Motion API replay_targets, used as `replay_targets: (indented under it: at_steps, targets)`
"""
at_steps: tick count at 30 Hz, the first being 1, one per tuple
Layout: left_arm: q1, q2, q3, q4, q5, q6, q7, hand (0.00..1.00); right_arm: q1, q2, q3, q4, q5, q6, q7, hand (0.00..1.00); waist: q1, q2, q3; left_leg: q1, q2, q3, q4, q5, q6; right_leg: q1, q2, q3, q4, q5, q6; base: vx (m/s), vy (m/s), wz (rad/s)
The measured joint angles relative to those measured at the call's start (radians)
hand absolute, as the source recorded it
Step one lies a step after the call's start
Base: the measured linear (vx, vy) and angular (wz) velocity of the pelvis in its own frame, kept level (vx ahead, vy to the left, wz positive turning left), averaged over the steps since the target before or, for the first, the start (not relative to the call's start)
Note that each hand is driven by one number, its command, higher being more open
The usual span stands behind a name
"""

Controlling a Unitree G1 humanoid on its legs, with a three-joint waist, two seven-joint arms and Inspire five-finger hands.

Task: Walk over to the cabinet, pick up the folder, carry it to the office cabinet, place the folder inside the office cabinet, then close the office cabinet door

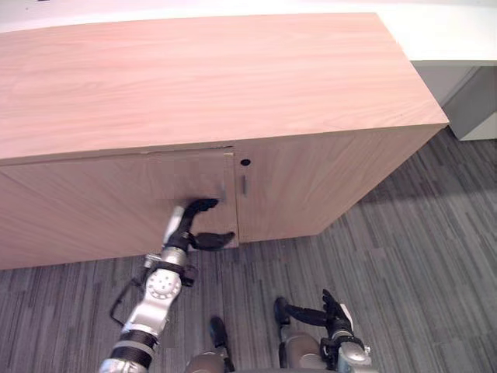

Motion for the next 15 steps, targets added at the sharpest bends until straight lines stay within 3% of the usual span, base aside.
replay_targets:
  at_steps: [3, 6, 10, 15]
  targets:
    - [0.042, -0.017, 0.009, -0.002, 0.005, 0.001, 0.005, 1.00, -0.004, -0.008, -0.018, -0.002, 0.001, 0.000, 0.008, 1.00, 0.003, 0.010, -0.006, 0.011, 0.003, -0.001, 0.000, -0.006, -0.002, 0.010, 0.007, -0.001, -0.001, 0.000, 0.000, 0.06, -0.026, -0.03]
    - [0.123, -0.083, 0.024, -0.015, -0.008, 0.000, 0.004, 1.00, -0.001, -0.010, -0.034, -0.001, 0.001, 0.001, 0.010, 1.00, 0.003, 0.020, -0.013, 0.028, 0.005, -0.001, 0.000, -0.014, 0.001, 0.026, 0.005, -0.001, -0.001, -0.002, -0.002, 0.00, -0.004, -0.02]
    - [0.274, -0.149, 0.026, -0.012, -0.072, -0.001, -0.019, 1.00, 0.008, -0.011, -0.069, -0.001, 0.001, 0.009, 0.010, 1.00, 0.007, 0.034, -0.024, 0.046, 0.001, -0.006, -0.001, -0.023, -0.007, 0.034, 0.001, -0.003, 0.024, -0.039, -0.005, -0.05, -0.008, 0.03]
    - [0.380, -0.200, 0.086, 0.096, -0.137, 0.002, -0.078, 1.00, 0.040, -0.035, -0.124, -0.001, 0.001, 0.016, 0.007, 1.00, 0.035, 0.050, -0.048, 0.048, -0.001, -0.027, -0.006, -0.023, -0.008, 0.050, -0.002, -0.024, 0.020, -0.051, -0.006, -0.02, -0.018, 0.11]
